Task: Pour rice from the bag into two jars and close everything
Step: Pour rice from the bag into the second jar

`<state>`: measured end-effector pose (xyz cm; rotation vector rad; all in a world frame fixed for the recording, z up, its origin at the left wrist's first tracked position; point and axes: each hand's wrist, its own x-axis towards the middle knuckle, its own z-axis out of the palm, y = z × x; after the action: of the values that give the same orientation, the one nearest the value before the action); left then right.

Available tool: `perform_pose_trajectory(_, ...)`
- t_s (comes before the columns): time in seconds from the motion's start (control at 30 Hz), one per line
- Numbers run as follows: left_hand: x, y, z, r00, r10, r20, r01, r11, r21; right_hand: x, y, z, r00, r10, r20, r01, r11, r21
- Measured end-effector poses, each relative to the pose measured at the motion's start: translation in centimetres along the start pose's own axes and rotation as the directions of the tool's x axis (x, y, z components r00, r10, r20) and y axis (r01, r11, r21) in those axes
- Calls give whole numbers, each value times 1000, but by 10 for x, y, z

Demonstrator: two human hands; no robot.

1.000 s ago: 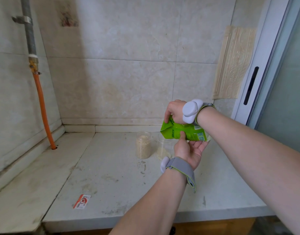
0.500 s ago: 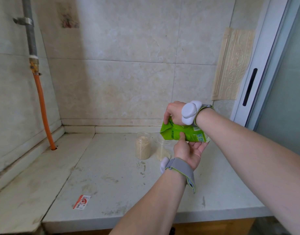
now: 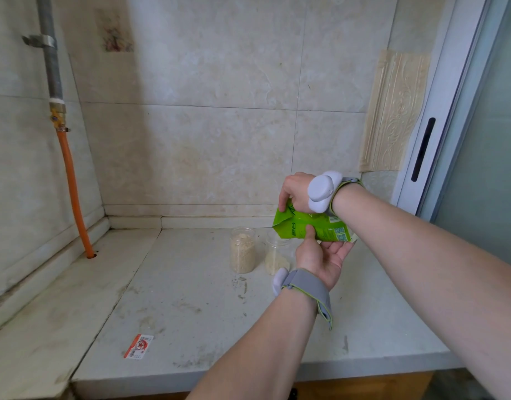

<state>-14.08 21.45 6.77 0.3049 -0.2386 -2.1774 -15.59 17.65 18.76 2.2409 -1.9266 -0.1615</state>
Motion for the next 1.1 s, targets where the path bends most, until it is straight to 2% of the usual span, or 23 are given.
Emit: perform_pose_trajectory(1.1,3,-1,1,1000,29,5,-28,998,-54,1,-5,-7,999,-21,39,23,999,-39)
